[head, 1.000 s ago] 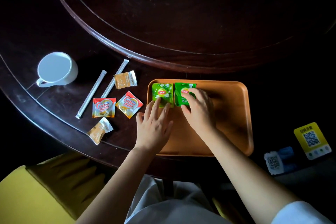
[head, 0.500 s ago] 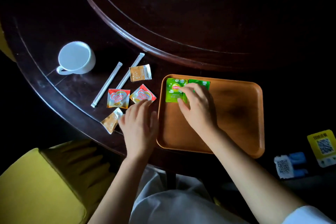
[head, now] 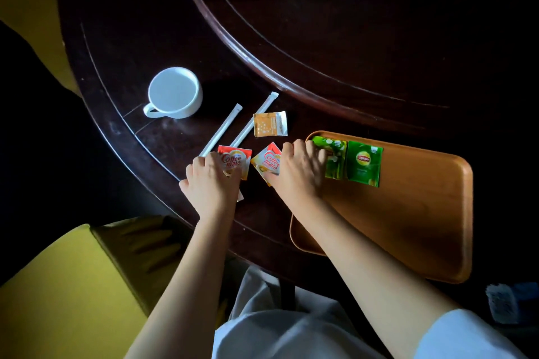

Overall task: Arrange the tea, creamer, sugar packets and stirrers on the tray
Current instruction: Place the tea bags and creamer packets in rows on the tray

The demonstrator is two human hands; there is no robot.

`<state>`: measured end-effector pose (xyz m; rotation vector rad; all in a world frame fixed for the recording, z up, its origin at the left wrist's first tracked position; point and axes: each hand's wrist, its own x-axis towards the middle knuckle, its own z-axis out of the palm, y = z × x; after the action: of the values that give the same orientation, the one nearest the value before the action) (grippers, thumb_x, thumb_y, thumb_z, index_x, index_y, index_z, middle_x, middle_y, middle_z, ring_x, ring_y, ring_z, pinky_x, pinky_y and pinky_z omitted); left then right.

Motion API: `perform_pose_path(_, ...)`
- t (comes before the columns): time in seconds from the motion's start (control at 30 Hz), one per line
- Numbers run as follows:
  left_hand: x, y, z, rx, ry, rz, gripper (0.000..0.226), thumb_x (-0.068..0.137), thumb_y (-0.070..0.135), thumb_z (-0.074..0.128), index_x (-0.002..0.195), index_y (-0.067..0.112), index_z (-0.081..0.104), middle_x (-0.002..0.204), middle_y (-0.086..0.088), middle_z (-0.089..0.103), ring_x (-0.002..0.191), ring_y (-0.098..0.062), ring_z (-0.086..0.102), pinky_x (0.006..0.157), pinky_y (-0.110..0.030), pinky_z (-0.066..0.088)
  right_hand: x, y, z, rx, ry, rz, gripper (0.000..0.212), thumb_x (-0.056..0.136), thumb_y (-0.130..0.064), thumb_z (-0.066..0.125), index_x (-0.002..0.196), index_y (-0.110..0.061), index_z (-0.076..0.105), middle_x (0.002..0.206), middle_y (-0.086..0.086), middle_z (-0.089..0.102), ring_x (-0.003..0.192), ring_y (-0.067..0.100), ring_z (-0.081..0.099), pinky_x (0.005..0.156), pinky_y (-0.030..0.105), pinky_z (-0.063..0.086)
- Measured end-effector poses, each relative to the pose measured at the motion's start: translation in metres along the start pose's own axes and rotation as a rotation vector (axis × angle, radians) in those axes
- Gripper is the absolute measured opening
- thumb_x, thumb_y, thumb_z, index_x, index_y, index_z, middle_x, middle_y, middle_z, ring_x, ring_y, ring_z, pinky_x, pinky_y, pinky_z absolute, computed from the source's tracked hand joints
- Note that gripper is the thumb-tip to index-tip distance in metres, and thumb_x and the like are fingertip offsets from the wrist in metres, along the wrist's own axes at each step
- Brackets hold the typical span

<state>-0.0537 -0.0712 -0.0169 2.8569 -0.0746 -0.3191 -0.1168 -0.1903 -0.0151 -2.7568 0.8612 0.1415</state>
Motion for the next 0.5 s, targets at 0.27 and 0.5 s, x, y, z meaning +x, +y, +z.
perform_pose_path(0.27,0.004,-0.001,-0.001,-0.201,0.008,-0.045,0.030,0.077,0.028,0.064,0.103,0.015,0.058,0.107,-0.013,0.060,0.105,-0.033,0.050,0.088,-0.043,0.037,0.001,-0.006,0.006,0.055,0.044,0.049,0.054,0.066,-0.034,0.077,0.105,-0.007,0.052,0.104,0.015,0.065,0.104,0.032,0.053,0.090,0.046,0.035)
perform_pose_path(0.5,-0.018,0.009,-0.020,-0.686,0.045,-0.058,0.006,0.082,0.014,0.060,0.082,0.019,0.063,0.085,0.000,0.067,0.076,-0.013,0.059,0.064,-0.012,0.041,-0.025,0.040,-0.014,0.672,0.209,0.000,0.017,0.078,-0.007,0.054,0.090,-0.019,0.060,0.084,0.005,0.069,0.080,0.026,0.063,0.071,0.044,0.051)
